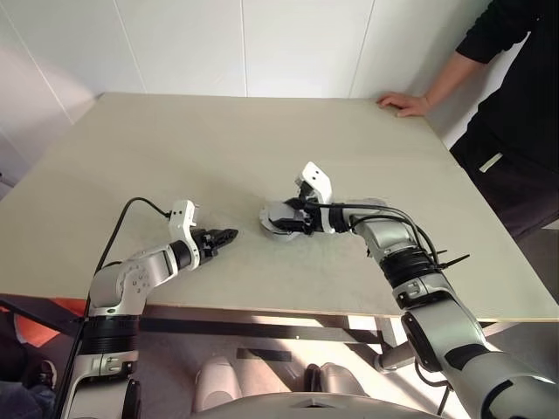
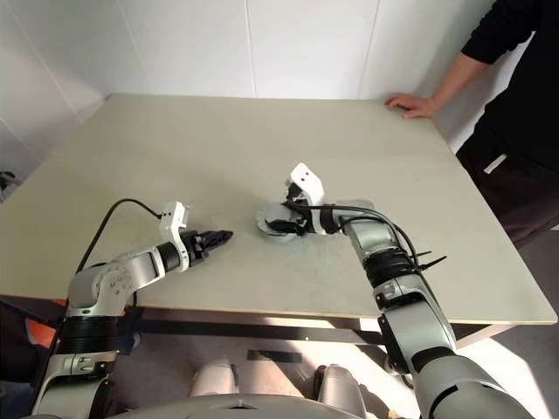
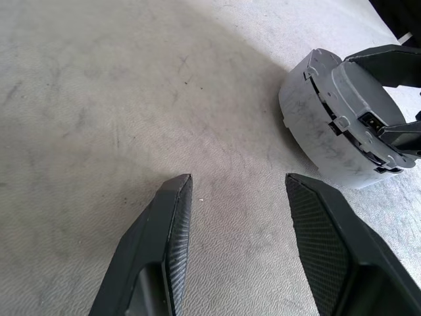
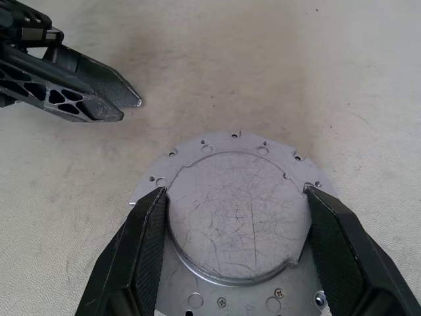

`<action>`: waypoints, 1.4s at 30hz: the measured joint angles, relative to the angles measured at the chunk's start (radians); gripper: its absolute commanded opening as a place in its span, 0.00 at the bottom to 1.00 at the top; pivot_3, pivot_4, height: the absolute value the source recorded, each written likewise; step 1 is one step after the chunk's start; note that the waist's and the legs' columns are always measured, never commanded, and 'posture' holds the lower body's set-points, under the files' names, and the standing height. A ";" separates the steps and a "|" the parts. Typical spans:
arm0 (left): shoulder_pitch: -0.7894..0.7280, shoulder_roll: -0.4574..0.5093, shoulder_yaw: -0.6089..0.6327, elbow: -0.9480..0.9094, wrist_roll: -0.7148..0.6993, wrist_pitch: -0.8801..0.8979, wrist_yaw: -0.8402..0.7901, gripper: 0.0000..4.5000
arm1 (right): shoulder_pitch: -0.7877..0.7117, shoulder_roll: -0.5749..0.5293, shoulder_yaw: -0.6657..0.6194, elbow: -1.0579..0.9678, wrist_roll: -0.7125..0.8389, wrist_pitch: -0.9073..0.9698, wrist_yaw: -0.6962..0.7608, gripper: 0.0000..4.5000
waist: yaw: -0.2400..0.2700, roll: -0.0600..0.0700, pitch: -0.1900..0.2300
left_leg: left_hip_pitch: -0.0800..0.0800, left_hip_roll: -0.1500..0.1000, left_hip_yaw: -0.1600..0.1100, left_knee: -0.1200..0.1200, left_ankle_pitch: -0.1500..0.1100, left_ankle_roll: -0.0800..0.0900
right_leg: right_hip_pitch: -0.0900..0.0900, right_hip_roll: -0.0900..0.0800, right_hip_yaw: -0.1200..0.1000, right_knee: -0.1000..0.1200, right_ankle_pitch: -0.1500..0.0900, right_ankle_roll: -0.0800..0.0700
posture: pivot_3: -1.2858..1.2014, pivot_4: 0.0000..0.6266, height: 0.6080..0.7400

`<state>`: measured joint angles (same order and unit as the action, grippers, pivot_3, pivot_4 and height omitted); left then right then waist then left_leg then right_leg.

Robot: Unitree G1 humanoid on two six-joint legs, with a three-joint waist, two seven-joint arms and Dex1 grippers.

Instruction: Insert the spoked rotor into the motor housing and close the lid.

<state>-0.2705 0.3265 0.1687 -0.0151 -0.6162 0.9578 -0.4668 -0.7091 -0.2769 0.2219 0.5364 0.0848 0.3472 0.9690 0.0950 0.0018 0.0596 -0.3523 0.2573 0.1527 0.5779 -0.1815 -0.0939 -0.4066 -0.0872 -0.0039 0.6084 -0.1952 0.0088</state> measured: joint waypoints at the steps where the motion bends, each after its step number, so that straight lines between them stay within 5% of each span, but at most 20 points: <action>1: 0.000 0.000 0.000 0.000 0.000 0.000 0.000 0.53 | 0.001 0.000 0.003 0.000 -0.003 -0.005 -0.002 0.70 | 0.000 0.000 0.000 | 0.000 0.000 0.000 0.000 0.000 0.000 | 0.000 0.000 0.000 0.000 0.000 0.000 | 0.52 0.00 1.00; 16: 0.000 -0.005 0.000 -0.003 -0.001 0.004 0.002 0.53 | 0.001 -0.004 0.029 0.022 -0.031 -0.057 -0.030 0.70 | 0.000 0.000 -0.001 | 0.003 -0.001 0.000 0.000 0.000 0.000 | 0.004 -0.001 0.000 0.000 -0.003 0.004 | 0.52 0.00 1.00; 22: -0.045 -0.083 0.040 0.005 -0.049 0.009 0.029 0.53 | 0.001 -0.004 0.028 0.025 -0.032 -0.057 -0.033 0.70 | 0.001 0.000 -0.001 | 0.003 -0.001 0.000 0.000 0.000 0.000 | 0.005 -0.002 0.000 0.000 -0.003 0.004 | 0.52 0.00 1.00; 26: -0.174 -0.156 0.078 0.087 -0.085 0.001 0.057 0.32 | 0.001 -0.004 0.028 0.027 -0.032 -0.058 -0.036 0.70 | 0.000 0.000 -0.002 | 0.004 -0.003 0.000 0.000 0.000 0.000 | 0.005 -0.003 0.000 0.000 -0.004 0.007 | 0.52 0.00 1.00; 30: -0.252 -0.198 0.082 0.207 -0.089 -0.004 0.056 0.02 | 0.003 -0.004 0.029 0.023 -0.032 -0.059 -0.034 0.70 | -0.001 0.000 -0.002 | 0.003 -0.004 0.000 0.000 0.000 0.000 | 0.005 -0.004 0.001 -0.001 -0.004 0.006 | 0.52 0.00 1.00; 42: -0.438 -0.213 0.014 0.555 0.023 -0.033 0.017 0.01 | 0.034 -0.005 0.023 -0.023 -0.032 -0.051 -0.055 0.70 | 0.002 0.000 -0.002 | 0.003 -0.005 0.000 -0.002 0.000 0.000 | 0.006 -0.005 0.000 -0.002 -0.001 0.002 | 0.52 0.00 1.00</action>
<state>-0.7085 0.1137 0.1829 0.5400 -0.5934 0.9246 -0.4501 -0.6749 -0.2821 0.2445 0.5132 0.0527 0.2963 0.9136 0.0965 0.0021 0.0572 -0.3489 0.2522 0.1524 0.5764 -0.1814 -0.0940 -0.4010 -0.0921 -0.0036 0.6067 -0.1961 0.0106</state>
